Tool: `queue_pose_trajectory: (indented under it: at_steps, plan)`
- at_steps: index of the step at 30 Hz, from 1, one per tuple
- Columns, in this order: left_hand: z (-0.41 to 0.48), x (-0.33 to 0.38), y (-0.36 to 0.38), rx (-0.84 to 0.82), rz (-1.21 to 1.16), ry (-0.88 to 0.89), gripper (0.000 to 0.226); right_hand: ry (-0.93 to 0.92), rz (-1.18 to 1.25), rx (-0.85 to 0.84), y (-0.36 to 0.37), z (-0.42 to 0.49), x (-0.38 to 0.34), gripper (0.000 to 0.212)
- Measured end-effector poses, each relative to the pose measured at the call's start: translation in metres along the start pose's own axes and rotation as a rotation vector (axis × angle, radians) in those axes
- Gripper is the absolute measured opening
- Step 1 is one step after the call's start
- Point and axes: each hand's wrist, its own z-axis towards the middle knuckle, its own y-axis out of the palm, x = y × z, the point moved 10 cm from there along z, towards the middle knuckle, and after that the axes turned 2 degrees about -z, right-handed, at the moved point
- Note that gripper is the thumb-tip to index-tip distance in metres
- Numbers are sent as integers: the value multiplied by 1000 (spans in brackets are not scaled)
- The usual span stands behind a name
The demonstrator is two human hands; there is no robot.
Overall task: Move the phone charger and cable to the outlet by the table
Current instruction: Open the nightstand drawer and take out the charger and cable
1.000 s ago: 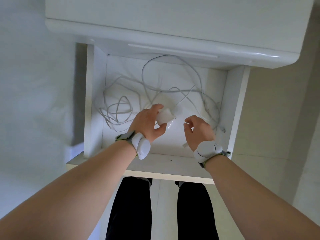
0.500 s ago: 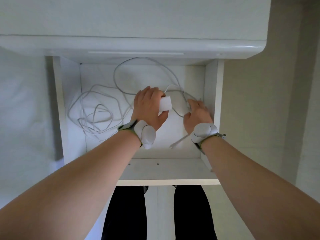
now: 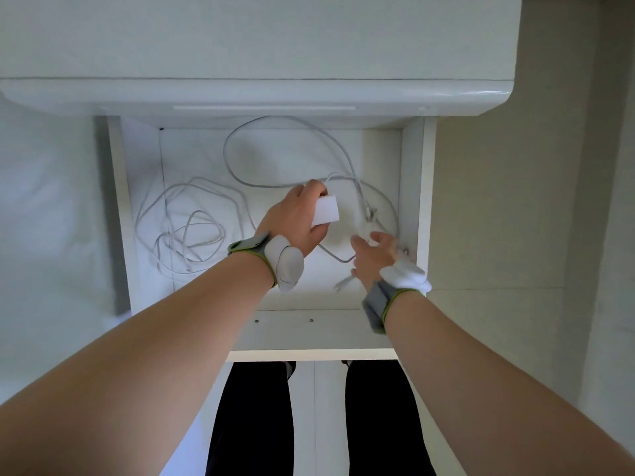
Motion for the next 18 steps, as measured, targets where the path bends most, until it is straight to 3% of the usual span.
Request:
queue_pose_trajectory:
  at_steps: [3, 5, 8, 13, 18]
  plan:
    - [-17, 9, -14, 41, -89, 35, 32, 203, 512, -126, 22, -15, 0, 43]
    - [-34, 17, -26, 48, -117, 54, 32, 208, 655, -197, 24, -30, -15, 27]
    - [-60, 32, -44, 33, -134, 89, 32, 169, 806, -376, 30, -53, -46, 27]
    - [-99, 52, -66, -61, -177, 69, 29, -25, 788, -424, 13, -108, -97, 26]
    - [-124, 65, -133, 116, -435, -50, 30, -339, 550, -397, -12, -180, -143, 29]
